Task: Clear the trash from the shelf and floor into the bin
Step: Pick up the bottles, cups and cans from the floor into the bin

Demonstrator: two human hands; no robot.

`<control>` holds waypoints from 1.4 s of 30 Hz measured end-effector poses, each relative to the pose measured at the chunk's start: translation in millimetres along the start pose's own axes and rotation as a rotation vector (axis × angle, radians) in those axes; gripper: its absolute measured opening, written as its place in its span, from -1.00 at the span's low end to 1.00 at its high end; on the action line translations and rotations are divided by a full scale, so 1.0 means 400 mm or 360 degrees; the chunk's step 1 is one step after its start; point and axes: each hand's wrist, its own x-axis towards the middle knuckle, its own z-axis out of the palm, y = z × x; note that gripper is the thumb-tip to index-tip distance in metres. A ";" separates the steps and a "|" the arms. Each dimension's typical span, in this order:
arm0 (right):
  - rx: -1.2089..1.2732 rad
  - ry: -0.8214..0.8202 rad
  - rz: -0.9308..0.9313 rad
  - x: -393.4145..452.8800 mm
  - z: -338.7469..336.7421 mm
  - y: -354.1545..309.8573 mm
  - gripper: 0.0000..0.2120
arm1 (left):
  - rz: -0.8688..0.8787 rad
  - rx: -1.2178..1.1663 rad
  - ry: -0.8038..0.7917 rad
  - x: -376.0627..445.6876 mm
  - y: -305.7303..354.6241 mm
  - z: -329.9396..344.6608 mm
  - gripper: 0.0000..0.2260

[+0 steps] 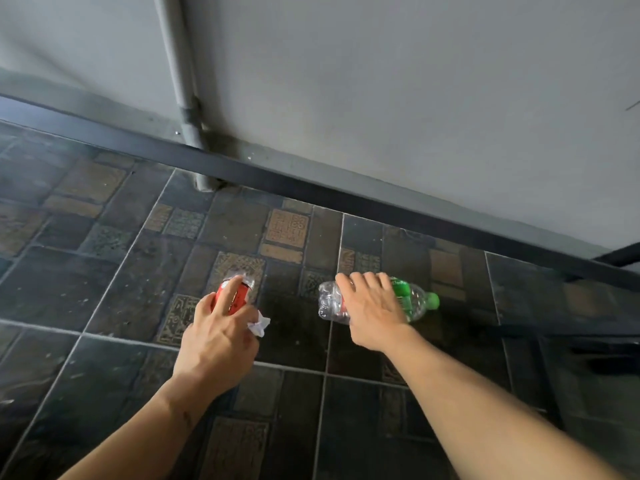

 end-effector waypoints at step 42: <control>0.0804 0.0853 -0.1206 -0.002 -0.926 -0.921 -0.32 | -0.0891 0.0282 0.1323 -0.565 -0.419 -0.866 -0.75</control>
